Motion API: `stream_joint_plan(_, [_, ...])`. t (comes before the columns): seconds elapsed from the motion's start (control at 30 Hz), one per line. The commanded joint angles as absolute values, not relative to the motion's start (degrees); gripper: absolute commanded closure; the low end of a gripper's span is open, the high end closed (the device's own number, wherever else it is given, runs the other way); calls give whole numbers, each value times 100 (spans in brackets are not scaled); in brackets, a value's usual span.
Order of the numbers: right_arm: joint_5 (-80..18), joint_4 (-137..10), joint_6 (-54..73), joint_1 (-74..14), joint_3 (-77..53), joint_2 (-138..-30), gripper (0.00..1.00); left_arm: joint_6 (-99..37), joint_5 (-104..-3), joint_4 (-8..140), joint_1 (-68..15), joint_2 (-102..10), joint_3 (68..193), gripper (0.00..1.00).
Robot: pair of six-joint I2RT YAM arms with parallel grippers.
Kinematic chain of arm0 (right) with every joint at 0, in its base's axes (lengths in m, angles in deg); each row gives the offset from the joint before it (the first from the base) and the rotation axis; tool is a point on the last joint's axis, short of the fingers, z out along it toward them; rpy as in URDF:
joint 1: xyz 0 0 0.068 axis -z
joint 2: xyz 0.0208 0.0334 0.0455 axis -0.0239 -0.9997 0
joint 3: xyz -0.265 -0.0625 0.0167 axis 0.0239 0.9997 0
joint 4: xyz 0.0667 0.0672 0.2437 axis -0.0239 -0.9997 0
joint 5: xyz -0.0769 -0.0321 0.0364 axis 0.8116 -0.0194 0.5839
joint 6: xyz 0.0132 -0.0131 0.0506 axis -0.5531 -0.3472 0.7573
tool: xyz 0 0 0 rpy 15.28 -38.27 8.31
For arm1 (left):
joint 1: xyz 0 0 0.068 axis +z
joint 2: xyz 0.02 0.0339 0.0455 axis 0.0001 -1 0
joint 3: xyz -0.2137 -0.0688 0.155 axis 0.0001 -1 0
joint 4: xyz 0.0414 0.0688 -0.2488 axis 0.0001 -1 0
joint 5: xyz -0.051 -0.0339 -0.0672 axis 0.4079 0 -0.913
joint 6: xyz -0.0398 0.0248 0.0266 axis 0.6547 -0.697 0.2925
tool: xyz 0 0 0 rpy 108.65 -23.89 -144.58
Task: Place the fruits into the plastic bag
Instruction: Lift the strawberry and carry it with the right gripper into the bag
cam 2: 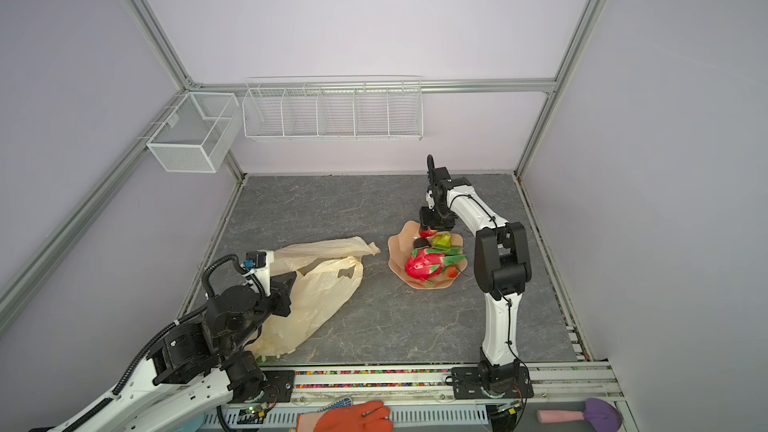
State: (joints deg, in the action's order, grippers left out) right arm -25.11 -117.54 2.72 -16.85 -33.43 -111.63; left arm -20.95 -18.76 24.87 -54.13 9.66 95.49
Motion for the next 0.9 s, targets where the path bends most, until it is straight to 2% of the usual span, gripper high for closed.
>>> stream_joint_plan(0.0, [-2497,-11737,170,-1704,-3333,-10475,55,-2074,-1914,2427,-5414,960,9596,100])
stream_joint_plan(0.1, [-2665,-11610,206,-1702,-3237,-10123,56,-2071,-1924,2444,-5414,969,9587,100])
stream_joint_plan(0.27, [-3556,-11092,283,-1756,-2939,-9655,56,-2099,-1952,2488,-5414,949,9587,100])
stream_joint_plan(0.5, [-5552,-10094,841,-2178,-2451,-9577,58,-2165,-2014,2559,-5414,938,9630,100])
stream_joint_plan(0.67, [-5985,-9491,1244,-2899,-2072,-9627,59,-2216,-2028,2543,-5406,962,9701,100])
stream_joint_plan(0.87, [-6067,-8958,1578,-3658,-1562,-9619,60,-2225,-2018,2624,-5414,942,9754,100])
